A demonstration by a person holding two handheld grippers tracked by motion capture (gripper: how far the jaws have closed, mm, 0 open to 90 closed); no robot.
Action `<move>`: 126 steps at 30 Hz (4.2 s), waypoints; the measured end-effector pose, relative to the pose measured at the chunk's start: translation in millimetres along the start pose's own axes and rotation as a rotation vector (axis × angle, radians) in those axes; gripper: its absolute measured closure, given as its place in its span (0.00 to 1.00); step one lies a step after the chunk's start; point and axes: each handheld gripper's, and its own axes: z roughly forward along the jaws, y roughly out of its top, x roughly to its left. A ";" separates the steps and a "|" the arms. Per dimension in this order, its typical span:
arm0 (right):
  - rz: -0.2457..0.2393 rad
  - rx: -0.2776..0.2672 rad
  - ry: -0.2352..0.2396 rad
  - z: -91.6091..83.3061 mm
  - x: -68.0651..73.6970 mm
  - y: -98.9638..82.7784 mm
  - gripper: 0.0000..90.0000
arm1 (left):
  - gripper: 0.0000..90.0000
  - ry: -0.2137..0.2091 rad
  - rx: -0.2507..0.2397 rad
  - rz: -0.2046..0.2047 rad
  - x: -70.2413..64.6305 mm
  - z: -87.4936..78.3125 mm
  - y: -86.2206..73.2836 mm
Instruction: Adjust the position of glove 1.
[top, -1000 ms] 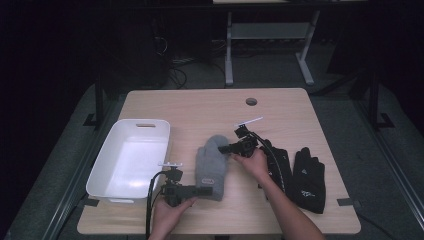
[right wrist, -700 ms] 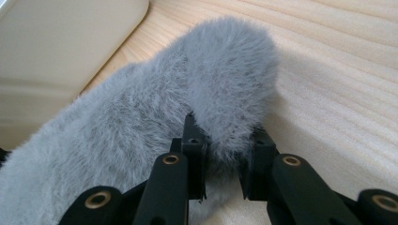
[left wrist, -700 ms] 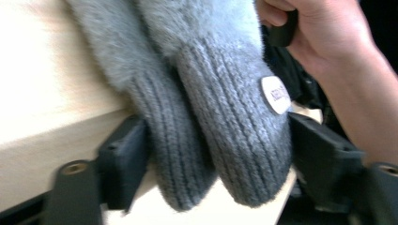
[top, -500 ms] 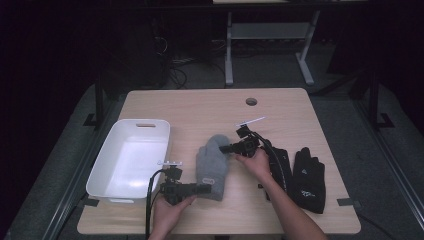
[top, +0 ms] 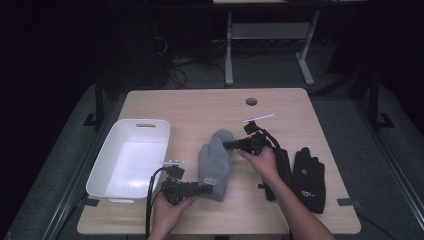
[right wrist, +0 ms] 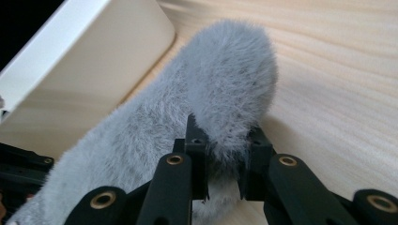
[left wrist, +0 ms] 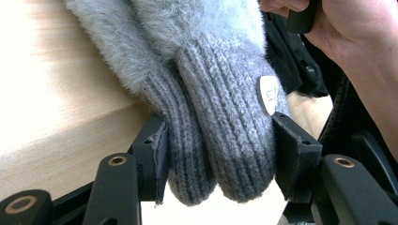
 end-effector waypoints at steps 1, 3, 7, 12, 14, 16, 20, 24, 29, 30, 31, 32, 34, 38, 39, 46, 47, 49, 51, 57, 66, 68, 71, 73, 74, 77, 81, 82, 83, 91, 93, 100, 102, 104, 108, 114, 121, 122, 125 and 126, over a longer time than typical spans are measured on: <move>0.003 -0.008 0.000 -2.3 2.0 1.0 0.85 | 0.50 0.000 0.000 0.000 0.0 0.0 0.0; -0.001 -0.016 0.007 -5.0 3.2 2.0 0.85 | 0.50 0.000 -0.009 0.014 -3.1 -3.1 1.8; 0.028 -0.073 0.049 -18.1 9.8 7.1 0.85 | 0.50 -0.004 -0.022 0.050 -10.0 -11.7 6.3; 0.051 -0.102 0.081 -27.7 16.5 12.1 0.85 | 0.50 -0.001 -0.028 0.076 -16.9 -18.9 9.9; 0.052 -0.116 0.097 -31.5 20.8 16.0 0.85 | 0.50 -0.003 -0.035 0.085 -18.7 -21.8 10.9; 0.045 -0.128 0.106 -34.9 26.0 20.1 0.85 | 0.50 -0.001 -0.040 0.088 -21.1 -25.0 12.4; 0.047 -0.146 0.129 -39.6 33.3 26.9 0.85 | 0.50 0.000 -0.045 0.112 -24.0 -32.2 16.1; 0.056 -0.172 0.155 -42.0 38.3 31.8 0.84 | 0.50 0.007 -0.054 0.131 -27.3 -40.0 19.3; 0.091 -0.185 0.185 -42.4 39.6 34.4 0.84 | 0.50 0.011 -0.054 0.149 -28.5 -47.0 22.3; 0.098 -0.194 0.198 -42.3 41.3 36.7 0.84 | 0.50 0.014 -0.057 0.152 -29.6 -50.4 23.5; 0.099 -0.197 0.202 -42.1 42.8 38.1 0.84 | 0.50 0.014 -0.057 0.152 -29.6 -50.4 23.5; 0.096 -0.200 0.205 -41.9 44.1 39.8 0.83 | 0.50 0.015 -0.062 0.158 -30.6 -53.3 24.7; 0.095 -0.201 0.209 -41.9 47.1 43.1 0.83 | 0.50 0.016 -0.069 0.155 -31.6 -56.3 25.7; 0.096 -0.205 0.215 -40.6 51.7 47.9 0.83 | 0.50 0.021 -0.069 0.161 -31.4 -62.0 27.8; 0.089 -0.209 0.214 -39.9 52.5 49.0 0.83 | 0.50 0.023 -0.066 0.167 -30.8 -63.8 28.3; 0.086 -0.211 0.221 -37.1 60.3 56.2 0.83 | 0.50 0.026 -0.084 0.169 -30.4 -74.6 31.0; 0.086 -0.211 0.221 -37.1 60.3 56.2 0.83 | 0.50 0.026 -0.084 0.169 -30.4 -74.6 31.0; 0.084 -0.207 0.219 -36.0 61.7 58.4 0.83 | 0.50 0.026 -0.088 0.170 -29.6 -77.6 31.7; 0.080 -0.207 0.218 -34.5 65.6 62.1 0.82 | 0.50 0.028 -0.088 0.172 -28.9 -80.9 32.4; 0.072 -0.206 0.226 -31.1 73.2 69.6 0.82 | 0.50 0.033 -0.103 0.171 -28.1 -92.0 33.6; 0.044 -0.195 0.230 -17.8 91.4 84.4 0.82 | 0.49 0.048 -0.132 0.153 -21.0 -112.0 32.7; 0.038 -0.190 0.232 -14.3 94.9 87.2 0.82 | 0.49 0.051 -0.139 0.149 -19.2 -116.0 32.0; 0.037 -0.190 0.238 -10.5 98.2 89.7 0.82 | 0.50 0.053 -0.146 0.143 -18.0 -120.0 31.6; 0.036 -0.184 0.241 -5.2 102.8 93.9 0.82 | 0.50 0.056 -0.153 0.137 -16.5 -124.3 31.5; 0.035 -0.183 0.243 -3.5 104.4 95.3 0.82 | 0.50 0.059 -0.159 0.135 -15.0 -128.8 31.6; 0.030 -0.184 0.250 1.1 109.9 99.7 0.82 | 0.49 0.067 -0.161 0.133 -13.8 -133.4 31.7; 0.024 -0.183 0.255 7.3 115.1 104.3 0.82 | 0.50 0.069 -0.171 0.124 -10.2 -142.2 31.2; 0.022 -0.182 0.256 8.6 116.2 105.2 0.82 | 0.50 0.069 -0.171 0.124 -10.2 -142.2 31.2; 0.022 -0.182 0.256 8.6 116.2 105.2 0.82 | 0.50 0.070 -0.179 0.117 -9.9 -143.3 31.0; 0.019 -0.167 0.266 19.5 125.6 112.4 0.82 | 0.49 0.087 -0.191 0.112 -3.5 -154.6 29.2; 0.018 -0.162 0.265 25.2 127.9 114.1 0.82 | 0.49 0.097 -0.189 0.109 -0.7 -158.3 28.0; 0.024 -0.143 0.273 38.6 133.2 118.2 0.82 | 0.49 0.106 -0.195 0.093 7.1 -167.0 25.7; 0.021 -0.142 0.275 42.2 134.8 119.4 0.82 | 0.49 0.112 -0.193 0.093 9.5 -169.6 25.3; 0.021 -0.138 0.275 45.8 136.8 120.6 0.82 | 0.49 0.114 -0.194 0.089 12.1 -172.0 24.7; 0.024 -0.134 0.281 53.5 139.8 122.3 0.82 | 0.49 0.121 -0.193 0.081 17.1 -176.6 23.4; 0.035 -0.122 0.283 64.8 140.9 122.2 0.82 | 0.49 0.128 -0.190 0.073 26.3 -180.7 20.9; 0.040 -0.108 0.292 83.9 145.4 123.2 0.82 | 0.49 0.135 -0.194 0.049 38.7 -190.6 16.4; 0.044 -0.103 0.294 85.7 146.8 123.7 0.82 | 0.49 0.135 -0.199 0.044 39.9 -191.9 15.7; 0.037 -0.099 0.298 92.0 150.0 125.0 0.82 | 0.49 0.136 -0.198 0.041 43.0 -194.8 13.9; 0.038 -0.098 0.298 94.1 151.6 125.3 0.82 | 0.49 0.138 -0.195 0.042 45.9 -197.7 12.1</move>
